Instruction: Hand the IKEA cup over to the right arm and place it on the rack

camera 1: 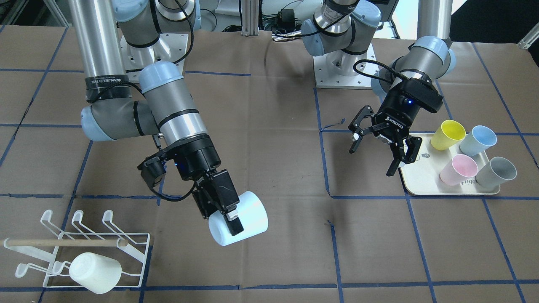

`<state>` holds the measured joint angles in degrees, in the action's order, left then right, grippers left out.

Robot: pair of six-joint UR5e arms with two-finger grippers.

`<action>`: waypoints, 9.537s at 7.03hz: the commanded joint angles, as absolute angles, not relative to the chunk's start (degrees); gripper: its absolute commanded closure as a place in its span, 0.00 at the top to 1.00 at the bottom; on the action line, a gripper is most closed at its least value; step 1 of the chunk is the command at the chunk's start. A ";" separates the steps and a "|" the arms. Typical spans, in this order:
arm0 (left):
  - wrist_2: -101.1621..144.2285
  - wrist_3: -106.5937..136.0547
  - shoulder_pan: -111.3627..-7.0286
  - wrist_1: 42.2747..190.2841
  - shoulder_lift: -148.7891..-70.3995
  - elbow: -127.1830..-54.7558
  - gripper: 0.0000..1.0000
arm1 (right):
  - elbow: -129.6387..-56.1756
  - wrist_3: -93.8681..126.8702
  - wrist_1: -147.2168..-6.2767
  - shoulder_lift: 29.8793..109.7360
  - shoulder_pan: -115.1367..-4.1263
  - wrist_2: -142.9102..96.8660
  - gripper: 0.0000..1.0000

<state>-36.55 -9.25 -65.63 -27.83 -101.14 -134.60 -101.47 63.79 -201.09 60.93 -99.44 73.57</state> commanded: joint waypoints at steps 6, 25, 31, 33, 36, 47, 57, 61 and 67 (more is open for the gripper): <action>-76.33 -0.68 -80.39 50.22 -96.85 -100.44 0.98 | -101.69 2.06 -199.18 63.62 -81.16 73.92 0.17; -90.44 0.62 -88.42 92.02 -94.48 -84.11 0.99 | -101.07 -7.03 -214.71 51.33 -71.19 73.48 0.15; -90.35 0.61 -88.33 92.02 -94.39 -84.11 0.99 | -103.62 -6.94 -215.33 50.98 -71.02 73.48 0.16; -90.35 0.62 -88.33 92.02 -94.39 -84.11 0.99 | -104.06 -7.29 -215.33 51.41 -70.75 73.48 0.50; -90.18 0.62 -88.33 91.93 -94.31 -84.11 0.99 | -103.97 -7.03 -214.98 51.42 -70.75 73.56 0.99; -89.56 1.06 -88.33 91.93 -94.13 -84.64 1.00 | -103.27 -9.31 -139.31 86.45 -71.98 80.24 1.00; -89.56 0.88 -88.42 91.85 -94.13 -84.55 1.00 | -91.49 -1.33 -81.74 93.74 -88.42 87.63 1.00; -89.56 0.88 -88.42 91.85 -94.13 -84.55 1.00 | -92.45 8.76 -78.39 96.07 -93.24 87.98 1.00; -89.56 0.62 -88.42 91.76 -94.13 -84.55 1.00 | -96.94 8.44 -83.94 94.40 -93.16 87.98 1.00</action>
<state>-89.56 0.69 -88.42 91.77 -94.13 -84.57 -96.83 8.47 -83.80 94.49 -93.16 87.97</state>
